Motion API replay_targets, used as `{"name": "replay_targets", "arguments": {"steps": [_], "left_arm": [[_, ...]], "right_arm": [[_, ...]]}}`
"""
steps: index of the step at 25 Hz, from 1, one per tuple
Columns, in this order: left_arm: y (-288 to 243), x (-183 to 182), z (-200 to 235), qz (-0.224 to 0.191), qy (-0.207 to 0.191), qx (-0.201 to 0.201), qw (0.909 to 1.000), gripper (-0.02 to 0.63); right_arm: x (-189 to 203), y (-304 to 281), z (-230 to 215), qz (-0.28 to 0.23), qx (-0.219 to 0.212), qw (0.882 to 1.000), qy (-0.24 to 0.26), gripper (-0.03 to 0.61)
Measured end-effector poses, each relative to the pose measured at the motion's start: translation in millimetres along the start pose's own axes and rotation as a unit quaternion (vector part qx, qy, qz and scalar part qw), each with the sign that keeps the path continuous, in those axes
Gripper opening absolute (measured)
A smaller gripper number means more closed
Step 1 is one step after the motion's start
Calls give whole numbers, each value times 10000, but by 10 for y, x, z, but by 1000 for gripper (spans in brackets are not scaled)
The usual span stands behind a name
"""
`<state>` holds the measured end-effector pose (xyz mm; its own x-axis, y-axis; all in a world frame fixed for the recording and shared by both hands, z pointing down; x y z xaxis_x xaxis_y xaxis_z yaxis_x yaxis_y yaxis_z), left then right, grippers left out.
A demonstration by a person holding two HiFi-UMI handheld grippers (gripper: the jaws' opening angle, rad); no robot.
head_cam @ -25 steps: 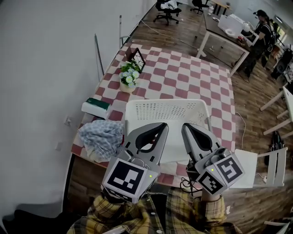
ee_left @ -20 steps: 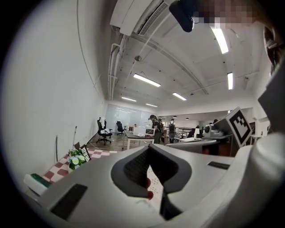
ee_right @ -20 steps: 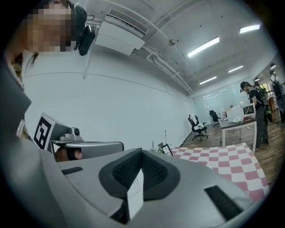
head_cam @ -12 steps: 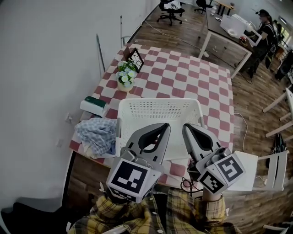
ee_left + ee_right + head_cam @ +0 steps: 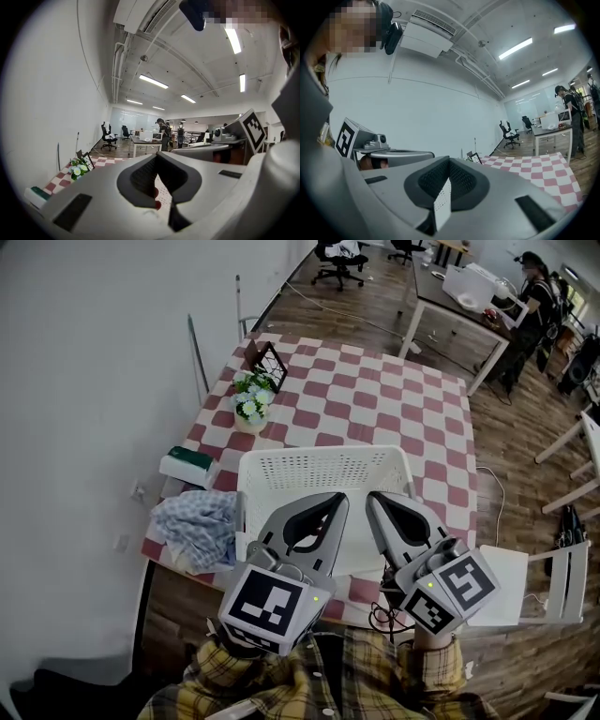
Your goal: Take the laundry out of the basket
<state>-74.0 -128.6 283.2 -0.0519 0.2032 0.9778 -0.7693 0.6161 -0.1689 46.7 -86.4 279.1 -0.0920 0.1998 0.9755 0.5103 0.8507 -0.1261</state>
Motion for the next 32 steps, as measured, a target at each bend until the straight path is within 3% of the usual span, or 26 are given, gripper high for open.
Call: {"name": "replay_targets", "arguments": {"steps": [32], "left_arm": [[-197,-9,59,84,1,31,10000,29]], "right_arm": [[-35,-78,-131,103,53,9999,113,2]]}}
Point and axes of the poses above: the fingertips, and each gripper's own axes: y backward along the fingers, z to its left, x out of its underside, the point moved 7 cm from there along y, backward along the fingers, and after that the axes turned 13 degrees about -x, right-handed, at the moved point
